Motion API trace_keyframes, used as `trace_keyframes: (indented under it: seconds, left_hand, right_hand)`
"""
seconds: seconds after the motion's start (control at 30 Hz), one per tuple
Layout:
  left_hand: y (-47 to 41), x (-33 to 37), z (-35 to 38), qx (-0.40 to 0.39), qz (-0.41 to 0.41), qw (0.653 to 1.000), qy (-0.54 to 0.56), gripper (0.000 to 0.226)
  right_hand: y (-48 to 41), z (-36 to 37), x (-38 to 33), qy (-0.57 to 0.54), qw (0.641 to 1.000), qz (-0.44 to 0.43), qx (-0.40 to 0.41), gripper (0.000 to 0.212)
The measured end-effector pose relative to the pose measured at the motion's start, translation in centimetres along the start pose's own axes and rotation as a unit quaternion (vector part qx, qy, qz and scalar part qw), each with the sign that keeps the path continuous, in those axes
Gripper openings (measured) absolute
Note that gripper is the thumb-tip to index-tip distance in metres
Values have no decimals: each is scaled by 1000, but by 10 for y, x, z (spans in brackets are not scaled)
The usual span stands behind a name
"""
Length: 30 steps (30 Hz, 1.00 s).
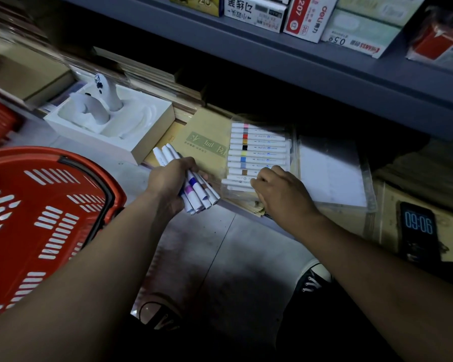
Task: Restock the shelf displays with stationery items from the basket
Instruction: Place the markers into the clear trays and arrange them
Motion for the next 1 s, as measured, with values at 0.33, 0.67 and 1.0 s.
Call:
trace_keyframes:
  seconds: [0.33,0.67,1.0]
  left_hand:
    - [-5,-1,-1,-14,-2,1000,10,32]
    - [-6,-3,-1,-19,-6,1000,-2,30]
    - [2,-2,0,-30,-4,1000,0,28]
  right_hand:
    - [7,5,-1,90,996,4,-1,12]
    - [33,23,-33,102,992,15,-73,68]
    - [45,40,-22,119,990,-1,-73,70]
Point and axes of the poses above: each hand's wrist, its own y-axis away from the middle knuckle, its own z-axis out of the palm, x = y × z, the point moved 4 cm from there along -y, towards the middle knuckle, and after that the axes turned 9 degrees about z, right-handed, at the moved point
